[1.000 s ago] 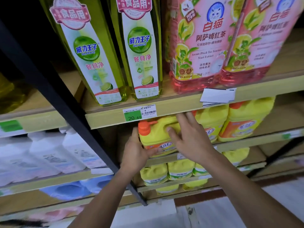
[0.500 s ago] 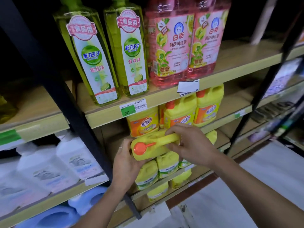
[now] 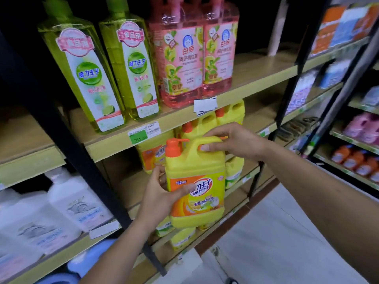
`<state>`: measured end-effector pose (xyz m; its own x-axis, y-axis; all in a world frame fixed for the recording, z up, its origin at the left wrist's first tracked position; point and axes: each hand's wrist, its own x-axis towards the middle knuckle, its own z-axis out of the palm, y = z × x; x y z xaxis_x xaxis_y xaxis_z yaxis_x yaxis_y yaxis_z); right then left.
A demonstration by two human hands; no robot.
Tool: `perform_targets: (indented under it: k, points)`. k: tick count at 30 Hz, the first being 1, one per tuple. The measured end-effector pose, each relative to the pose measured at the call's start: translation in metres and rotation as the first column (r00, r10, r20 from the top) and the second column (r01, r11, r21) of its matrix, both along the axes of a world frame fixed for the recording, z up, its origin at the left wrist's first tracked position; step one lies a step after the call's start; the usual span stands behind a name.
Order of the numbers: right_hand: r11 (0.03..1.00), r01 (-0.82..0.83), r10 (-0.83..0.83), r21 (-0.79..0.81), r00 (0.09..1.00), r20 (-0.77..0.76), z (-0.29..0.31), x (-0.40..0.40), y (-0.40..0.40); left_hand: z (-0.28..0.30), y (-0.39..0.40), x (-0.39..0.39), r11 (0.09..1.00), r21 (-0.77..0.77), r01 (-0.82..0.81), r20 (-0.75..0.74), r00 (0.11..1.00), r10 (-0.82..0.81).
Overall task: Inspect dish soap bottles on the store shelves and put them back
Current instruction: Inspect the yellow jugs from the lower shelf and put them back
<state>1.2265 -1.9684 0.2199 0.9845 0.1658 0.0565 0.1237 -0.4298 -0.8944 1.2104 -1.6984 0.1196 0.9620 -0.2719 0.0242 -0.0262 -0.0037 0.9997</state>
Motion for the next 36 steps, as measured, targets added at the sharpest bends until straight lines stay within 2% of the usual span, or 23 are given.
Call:
perform_targets:
  k: [4,6,10,13,17,23,32,36]
  points:
    - [0.99,0.085,-0.074,0.117,0.993,-0.089,-0.019,0.005,-0.013,-0.005,-0.023,-0.004,0.994,-0.111,-0.026,-0.168,0.986,0.007]
    - [0.963,0.125,-0.087,0.238,0.983,-0.162,-0.032,0.006,-0.016,-0.007,-0.035,-0.007,0.986,-0.159,-0.057,-0.242,0.97,0.017]
    - [0.827,0.218,-0.039,0.518,0.941,-0.335,-0.068,-0.006,-0.014,-0.012,-0.054,-0.014,0.967,-0.205,-0.153,-0.356,0.932,0.072]
    - [0.743,0.256,0.031,0.618,0.909,-0.415,-0.102,-0.027,-0.013,-0.012,-0.068,-0.018,0.944,-0.217,-0.249,-0.408,0.902,0.144]
    - [0.693,0.339,-0.012,0.635,0.887,-0.461,-0.132,-0.052,-0.018,-0.012,-0.09,-0.024,0.915,-0.219,-0.339,-0.418,0.88,0.226]
    - [0.755,0.257,-0.016,0.604,0.927,-0.374,-0.14,-0.066,-0.041,-0.017,-0.126,-0.047,0.895,-0.214,-0.391,-0.429,0.861,0.274]
    - [0.73,0.211,0.072,0.65,0.922,-0.38,-0.148,-0.072,-0.062,-0.017,-0.14,-0.075,0.921,-0.194,-0.338,-0.417,0.878,0.234]
    - [0.722,0.185,0.118,0.667,0.916,-0.382,-0.144,-0.07,-0.058,-0.012,-0.126,-0.083,0.934,-0.15,-0.324,-0.361,0.898,0.254]
